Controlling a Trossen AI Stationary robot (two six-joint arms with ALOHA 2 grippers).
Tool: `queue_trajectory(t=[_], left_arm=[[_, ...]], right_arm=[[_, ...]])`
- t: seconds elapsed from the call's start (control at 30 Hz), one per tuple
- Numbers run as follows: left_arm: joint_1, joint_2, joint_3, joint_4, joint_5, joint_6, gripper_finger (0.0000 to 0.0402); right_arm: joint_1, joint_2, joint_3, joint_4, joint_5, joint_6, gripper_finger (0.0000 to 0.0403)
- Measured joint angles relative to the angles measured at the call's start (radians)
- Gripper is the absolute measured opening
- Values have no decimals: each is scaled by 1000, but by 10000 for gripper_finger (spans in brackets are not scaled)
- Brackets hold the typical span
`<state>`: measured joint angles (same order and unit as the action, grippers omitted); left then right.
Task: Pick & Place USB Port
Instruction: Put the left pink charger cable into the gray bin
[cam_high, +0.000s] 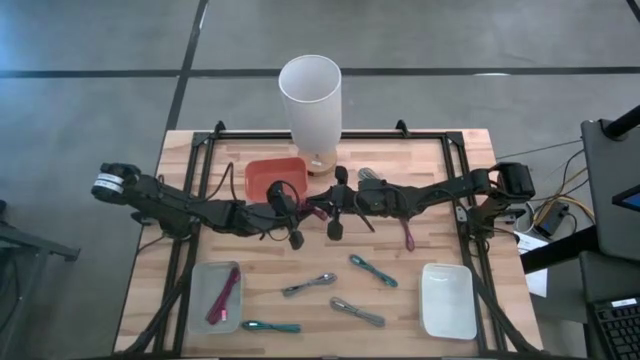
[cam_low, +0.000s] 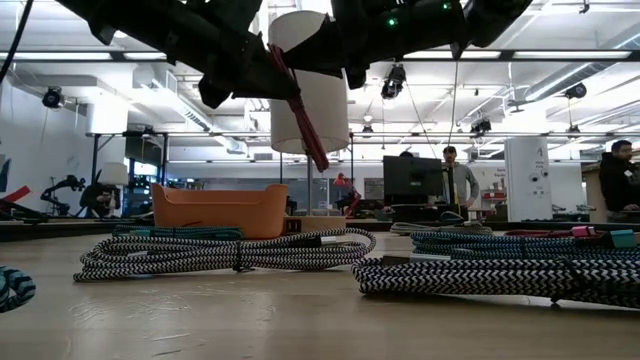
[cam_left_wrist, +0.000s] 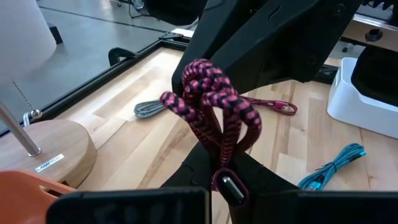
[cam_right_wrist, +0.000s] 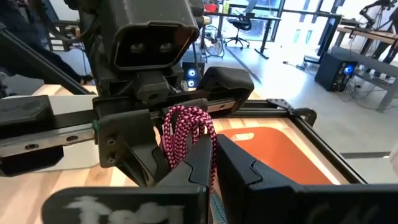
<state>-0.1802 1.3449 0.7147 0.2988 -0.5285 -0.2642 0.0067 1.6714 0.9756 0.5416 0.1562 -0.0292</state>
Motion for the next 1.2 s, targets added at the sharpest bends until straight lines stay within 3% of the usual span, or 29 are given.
queue_trajectory(t=[0.83,1.03,1.2], left_arm=[[3,0,0,-5,4,-2,17],[3,0,0,-4,3,-2,18],[3,0,0,-3,0,-1,18]], right_arm=[[-4,0,2,-41,1,-37,13],[-4,0,2,-37,0,-165,13],[-4,0,2,-31,0,-180,13]])
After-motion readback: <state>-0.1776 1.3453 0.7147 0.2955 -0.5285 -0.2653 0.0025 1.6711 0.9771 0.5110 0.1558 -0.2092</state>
